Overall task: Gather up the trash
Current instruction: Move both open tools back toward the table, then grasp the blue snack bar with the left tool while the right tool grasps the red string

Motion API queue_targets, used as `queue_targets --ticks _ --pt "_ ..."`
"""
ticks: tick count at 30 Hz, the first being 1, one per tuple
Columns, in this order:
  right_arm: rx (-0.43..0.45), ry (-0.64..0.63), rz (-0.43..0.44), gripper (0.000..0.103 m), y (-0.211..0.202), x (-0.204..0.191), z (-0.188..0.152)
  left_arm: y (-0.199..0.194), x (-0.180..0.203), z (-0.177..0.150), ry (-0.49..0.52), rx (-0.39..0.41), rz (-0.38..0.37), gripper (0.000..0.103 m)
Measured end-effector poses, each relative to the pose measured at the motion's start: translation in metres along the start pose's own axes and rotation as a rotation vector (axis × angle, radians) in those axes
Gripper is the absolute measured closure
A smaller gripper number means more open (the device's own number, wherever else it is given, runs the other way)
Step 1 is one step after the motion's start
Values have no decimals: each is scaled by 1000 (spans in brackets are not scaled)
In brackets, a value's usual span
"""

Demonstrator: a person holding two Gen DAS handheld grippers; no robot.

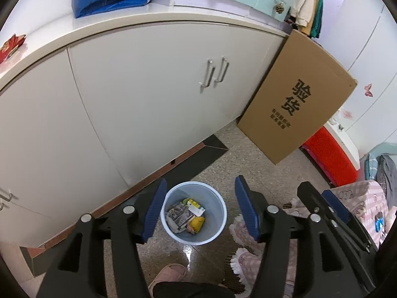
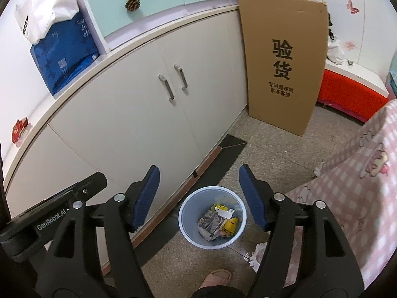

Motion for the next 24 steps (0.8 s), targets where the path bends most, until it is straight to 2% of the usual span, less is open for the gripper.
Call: queue_targets --ticks 8,14,21,24 --pt "62 38 -29 35 -47 30 3 -27 34 -7 44 33 -46 44" --pt "120 83 -71 34 -91 72 1 -53 82 -22 114 63 -104 42" --pt "184 170 -162 34 -146 149 -10 -75 163 -52 244 72 -177 40" --pt "210 230 -222 34 -174 196 -19 -78 202 -68 306 58 -211 40"
Point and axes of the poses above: each gripper's, at about its wrist camera, not at the fingertips, and y roughly the way its jaws point, x to its right, z to its top, the point moved 8 cm from there along y, roughly the way its jaws point, and after that the axes turned 5 degrees about -z, right-handed, at the moved point
